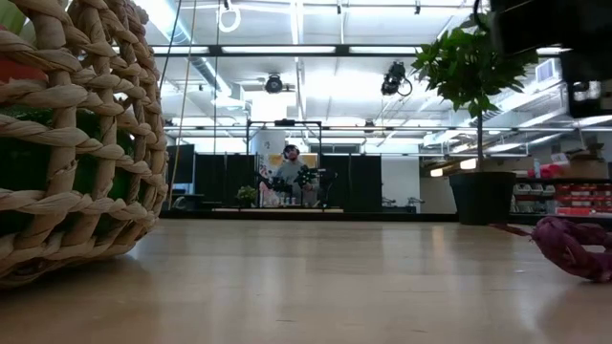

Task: Build produce basket
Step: Put the purple garlic into the basket

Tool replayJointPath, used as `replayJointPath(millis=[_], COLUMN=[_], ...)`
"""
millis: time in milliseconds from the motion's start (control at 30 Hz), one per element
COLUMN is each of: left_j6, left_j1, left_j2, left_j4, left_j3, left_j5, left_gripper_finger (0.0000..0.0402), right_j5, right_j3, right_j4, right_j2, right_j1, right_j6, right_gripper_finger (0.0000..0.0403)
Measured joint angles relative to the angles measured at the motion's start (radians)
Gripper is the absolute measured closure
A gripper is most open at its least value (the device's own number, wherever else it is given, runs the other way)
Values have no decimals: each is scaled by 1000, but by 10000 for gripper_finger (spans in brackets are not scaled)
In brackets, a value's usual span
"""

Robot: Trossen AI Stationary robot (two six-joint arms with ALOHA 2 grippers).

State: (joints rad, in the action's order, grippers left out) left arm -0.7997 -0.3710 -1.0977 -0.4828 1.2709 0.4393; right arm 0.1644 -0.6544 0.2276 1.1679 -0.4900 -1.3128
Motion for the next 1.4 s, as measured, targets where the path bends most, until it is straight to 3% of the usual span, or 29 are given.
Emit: replayJointPath(millis=[333, 833, 1133, 1400], left_j6=[0, 1, 2, 3], left_j1=[0, 1, 11, 11], left_j2=[0, 0, -1, -3], left_j4=[0, 0, 1, 0], left_j3=[0, 0, 0, 0], left_j5=[0, -45, -45, -45], left_gripper_finger=[27, 27, 27, 27], right_j5=[76, 115, -113, -71], right_j3=[0, -1, -1, -38], right_j4=[22, 160, 140, 189], right_j2=[26, 25, 25, 34], right_j1=[-138, -288, -286, -281], right_j6=[-138, -275, -182, -124], right_gripper_finger=[207, 205, 205, 205])
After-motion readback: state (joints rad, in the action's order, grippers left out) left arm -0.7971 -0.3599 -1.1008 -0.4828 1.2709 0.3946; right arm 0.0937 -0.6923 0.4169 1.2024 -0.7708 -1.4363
